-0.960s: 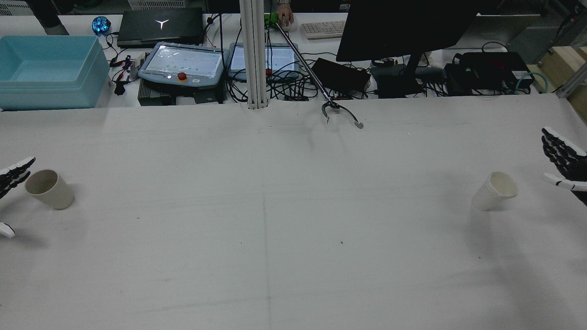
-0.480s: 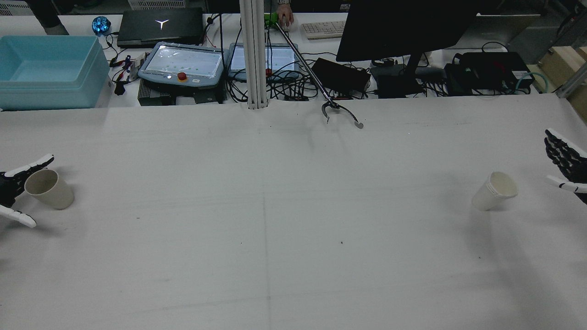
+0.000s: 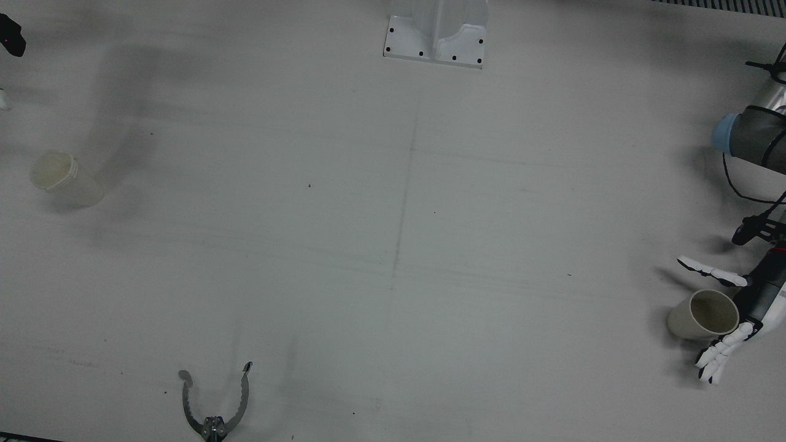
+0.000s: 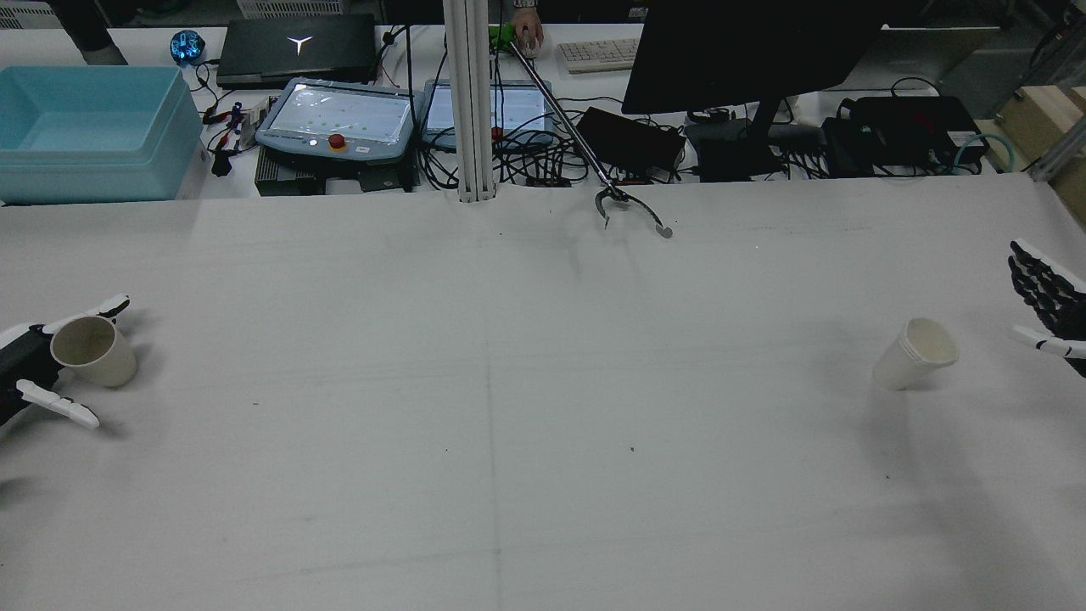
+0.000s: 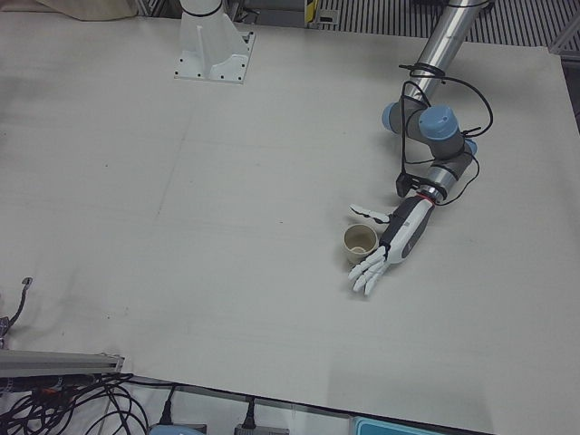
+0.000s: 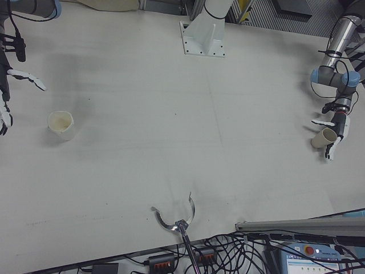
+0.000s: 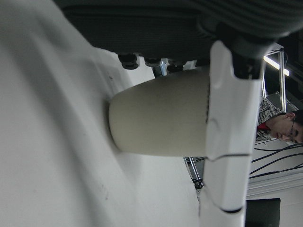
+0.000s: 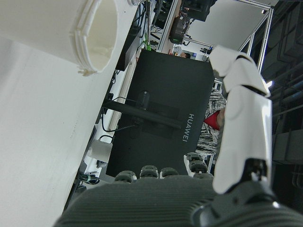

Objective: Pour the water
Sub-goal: 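Close the left hand fingers around the paper cup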

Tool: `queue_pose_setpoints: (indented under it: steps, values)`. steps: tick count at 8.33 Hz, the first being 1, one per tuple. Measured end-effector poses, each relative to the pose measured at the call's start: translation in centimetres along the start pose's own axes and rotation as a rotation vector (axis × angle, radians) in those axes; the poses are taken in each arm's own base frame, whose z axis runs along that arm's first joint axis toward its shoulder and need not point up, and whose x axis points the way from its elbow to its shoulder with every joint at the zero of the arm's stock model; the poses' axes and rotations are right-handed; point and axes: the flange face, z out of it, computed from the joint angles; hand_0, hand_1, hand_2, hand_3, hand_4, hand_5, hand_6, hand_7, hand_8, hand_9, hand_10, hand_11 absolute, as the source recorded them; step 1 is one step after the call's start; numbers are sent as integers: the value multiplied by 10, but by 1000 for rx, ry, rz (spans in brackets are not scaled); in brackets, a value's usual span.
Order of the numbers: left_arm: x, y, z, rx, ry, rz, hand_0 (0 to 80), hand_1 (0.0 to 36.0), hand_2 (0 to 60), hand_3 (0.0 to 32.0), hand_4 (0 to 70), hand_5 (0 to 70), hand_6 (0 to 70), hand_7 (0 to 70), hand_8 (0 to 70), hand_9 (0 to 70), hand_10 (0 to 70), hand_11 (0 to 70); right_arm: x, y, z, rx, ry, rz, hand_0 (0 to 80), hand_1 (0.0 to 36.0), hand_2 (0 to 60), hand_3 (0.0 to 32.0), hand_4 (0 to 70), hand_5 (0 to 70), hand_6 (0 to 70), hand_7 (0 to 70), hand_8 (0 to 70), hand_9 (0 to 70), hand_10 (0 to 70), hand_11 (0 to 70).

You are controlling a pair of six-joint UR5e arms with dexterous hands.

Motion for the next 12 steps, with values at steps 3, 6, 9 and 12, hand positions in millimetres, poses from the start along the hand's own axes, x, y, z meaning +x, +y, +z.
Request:
queue_pose_setpoints:
  steps: [3,6,9,12]
  values:
    - [-2,10,14,-3,20,-19,800,360,0,0,277,700,113,75,22,2,49,111,-3,-5,-8,13,3,-6,548,286,203,0,0,45,0,0,28,22,0,0]
    - [-28,16,12,59,62,-109,800,360,16,0,567,700,153,135,54,45,74,144,-4,-8,-13,19,3,-9,546,283,199,0,0,42,0,0,27,21,0,0]
    - [-38,21,11,85,68,-152,800,360,600,0,681,700,167,152,61,51,78,152,-14,-17,-27,26,-13,-7,558,296,214,0,0,52,0,0,27,19,0,0]
    - [-34,30,12,119,58,-208,800,360,600,0,700,700,161,154,55,45,78,151,-36,-30,-49,41,-47,-7,557,295,216,0,0,54,0,0,24,15,0,0]
